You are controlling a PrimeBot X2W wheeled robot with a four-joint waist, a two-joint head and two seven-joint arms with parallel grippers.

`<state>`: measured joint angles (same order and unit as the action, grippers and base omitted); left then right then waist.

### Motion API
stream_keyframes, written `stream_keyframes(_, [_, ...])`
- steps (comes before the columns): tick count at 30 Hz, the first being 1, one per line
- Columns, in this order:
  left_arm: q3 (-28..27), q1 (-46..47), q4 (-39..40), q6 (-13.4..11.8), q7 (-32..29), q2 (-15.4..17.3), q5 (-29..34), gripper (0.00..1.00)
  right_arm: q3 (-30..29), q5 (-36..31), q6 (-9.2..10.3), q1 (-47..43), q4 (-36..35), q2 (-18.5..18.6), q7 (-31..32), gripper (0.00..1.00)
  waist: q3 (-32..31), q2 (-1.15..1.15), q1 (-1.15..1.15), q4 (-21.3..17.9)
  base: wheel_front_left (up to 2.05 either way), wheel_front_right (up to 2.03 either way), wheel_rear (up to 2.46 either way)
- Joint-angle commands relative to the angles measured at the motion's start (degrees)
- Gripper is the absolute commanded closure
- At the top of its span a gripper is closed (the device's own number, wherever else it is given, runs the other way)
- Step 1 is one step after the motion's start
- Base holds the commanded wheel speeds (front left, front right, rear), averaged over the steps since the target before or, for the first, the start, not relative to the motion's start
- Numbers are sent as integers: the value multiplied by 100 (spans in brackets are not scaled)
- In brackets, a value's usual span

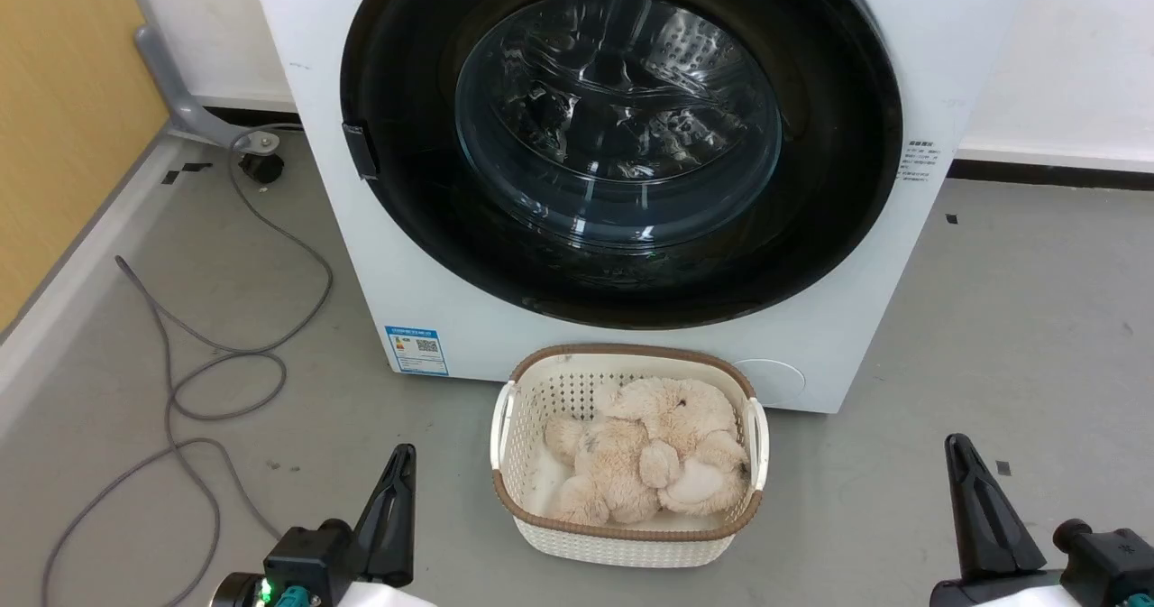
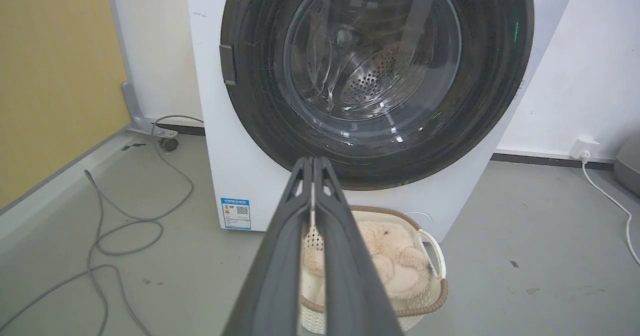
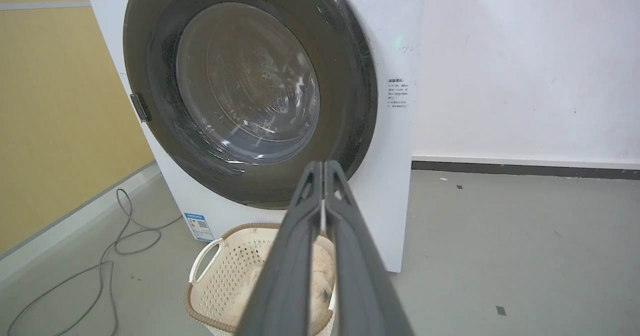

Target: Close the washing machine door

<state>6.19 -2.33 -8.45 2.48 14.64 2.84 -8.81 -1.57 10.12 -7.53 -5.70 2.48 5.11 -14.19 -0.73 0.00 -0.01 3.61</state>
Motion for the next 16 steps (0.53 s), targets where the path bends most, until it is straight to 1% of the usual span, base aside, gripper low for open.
stream_keyframes(1, [-12,4,15,-4,-25,0,15,100,3,-18,0,10,-4,-4,23,100,1,0,1,-4,0,0,0])
stream_keyframes(16, [-86,32,116,-34,-200,1,121,100,21,-139,1,78,-34,-31,193,100,9,0,1,-48,0,0,0])
